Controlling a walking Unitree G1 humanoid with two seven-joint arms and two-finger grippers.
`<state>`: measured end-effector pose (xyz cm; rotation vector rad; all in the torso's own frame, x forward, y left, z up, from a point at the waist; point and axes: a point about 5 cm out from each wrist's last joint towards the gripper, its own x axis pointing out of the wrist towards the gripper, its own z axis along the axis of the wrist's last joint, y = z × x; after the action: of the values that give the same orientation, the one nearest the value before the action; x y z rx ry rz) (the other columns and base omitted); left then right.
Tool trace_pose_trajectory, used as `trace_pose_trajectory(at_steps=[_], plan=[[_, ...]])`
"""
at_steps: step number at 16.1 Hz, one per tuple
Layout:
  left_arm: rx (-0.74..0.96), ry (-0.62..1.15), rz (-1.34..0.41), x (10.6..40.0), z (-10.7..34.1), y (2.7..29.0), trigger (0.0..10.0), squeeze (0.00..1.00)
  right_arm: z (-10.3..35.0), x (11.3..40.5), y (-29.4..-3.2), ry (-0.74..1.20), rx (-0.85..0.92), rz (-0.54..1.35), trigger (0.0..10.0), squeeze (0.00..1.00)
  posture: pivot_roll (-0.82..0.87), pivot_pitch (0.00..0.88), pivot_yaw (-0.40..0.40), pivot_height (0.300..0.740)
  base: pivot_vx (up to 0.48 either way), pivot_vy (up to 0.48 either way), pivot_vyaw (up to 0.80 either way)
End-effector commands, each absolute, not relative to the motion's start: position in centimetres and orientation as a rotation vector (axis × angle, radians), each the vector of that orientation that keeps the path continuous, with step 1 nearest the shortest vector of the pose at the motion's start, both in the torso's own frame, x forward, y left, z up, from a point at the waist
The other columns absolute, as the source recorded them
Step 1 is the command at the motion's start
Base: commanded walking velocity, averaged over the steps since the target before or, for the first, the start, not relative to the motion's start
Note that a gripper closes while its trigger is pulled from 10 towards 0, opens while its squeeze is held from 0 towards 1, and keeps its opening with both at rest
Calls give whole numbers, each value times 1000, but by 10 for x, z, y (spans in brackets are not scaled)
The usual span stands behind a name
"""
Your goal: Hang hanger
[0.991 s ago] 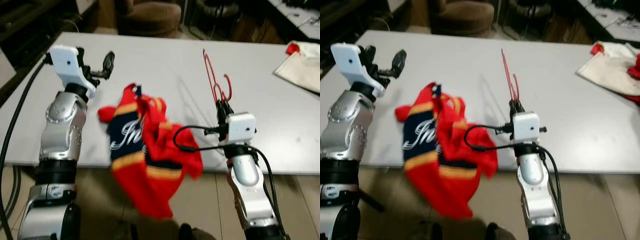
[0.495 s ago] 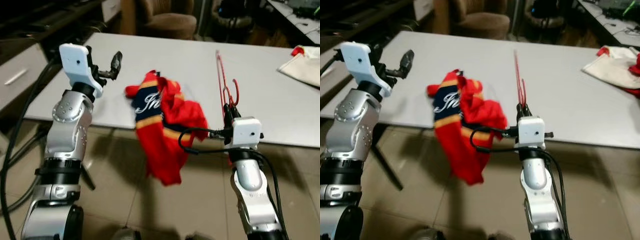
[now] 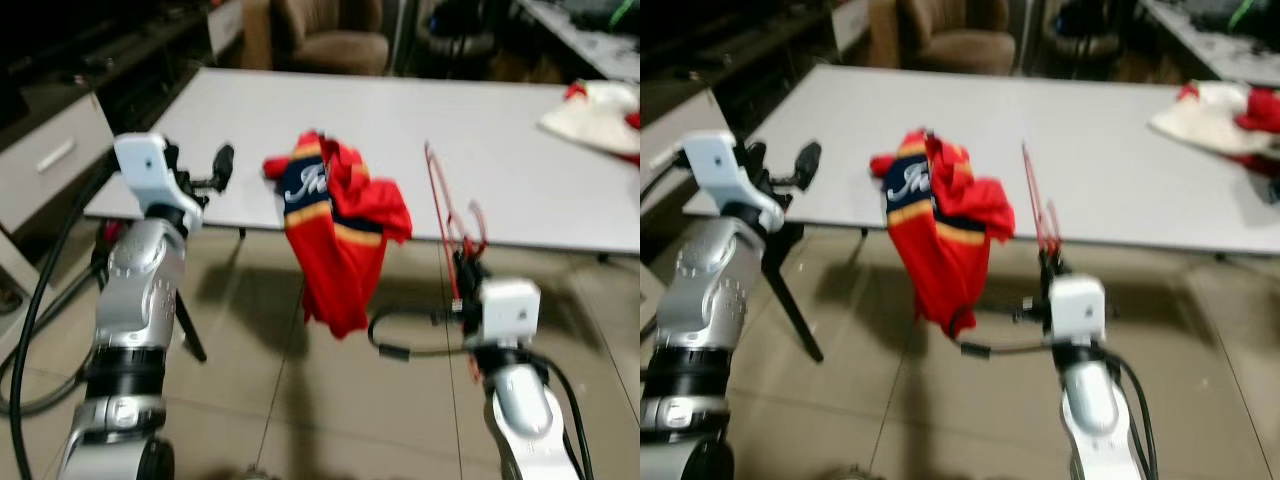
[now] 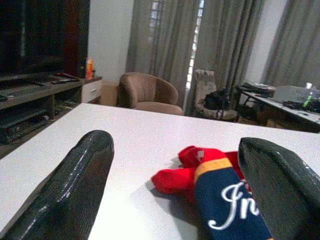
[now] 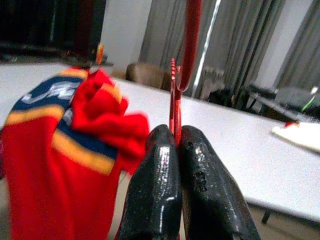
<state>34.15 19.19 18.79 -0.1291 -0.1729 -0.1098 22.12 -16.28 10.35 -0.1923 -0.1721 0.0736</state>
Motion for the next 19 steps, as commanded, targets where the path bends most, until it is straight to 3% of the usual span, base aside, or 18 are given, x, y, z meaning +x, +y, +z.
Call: trace_pose_trajectory(at_steps=[1,5,7,9,12,16,19], plan=[[-113,-192,-124,343,192,186,10000,0,104,219,-165,-168,-188,81,0,0,-31,11,28,740,0,0,0],[-124,-156,-148,333,180,184,10000,0,67,194,-173,0,-177,150,0,0,-24,20,21,740,0,0,0],[-79,-110,-157,322,163,188,10000,0,62,186,-184,3,-326,83,0,0,-20,21,18,740,0,0,0],[-48,-64,-147,318,148,187,10000,0,72,194,-201,-59,-441,-62,0,0,-19,16,21,740,0,0,0],[-3,-19,-174,314,131,175,10000,0,108,223,-204,-222,-480,-171,0,0,-21,1,24,740,0,0,0],[-61,38,-201,300,112,159,10000,0,155,243,-182,-437,-444,-183,0,0,-13,0,41,740,0,0,0],[-48,26,-218,300,112,150,10000,0,150,249,-178,-421,-430,-183,0,0,-8,0,33,740,0,0,0]])
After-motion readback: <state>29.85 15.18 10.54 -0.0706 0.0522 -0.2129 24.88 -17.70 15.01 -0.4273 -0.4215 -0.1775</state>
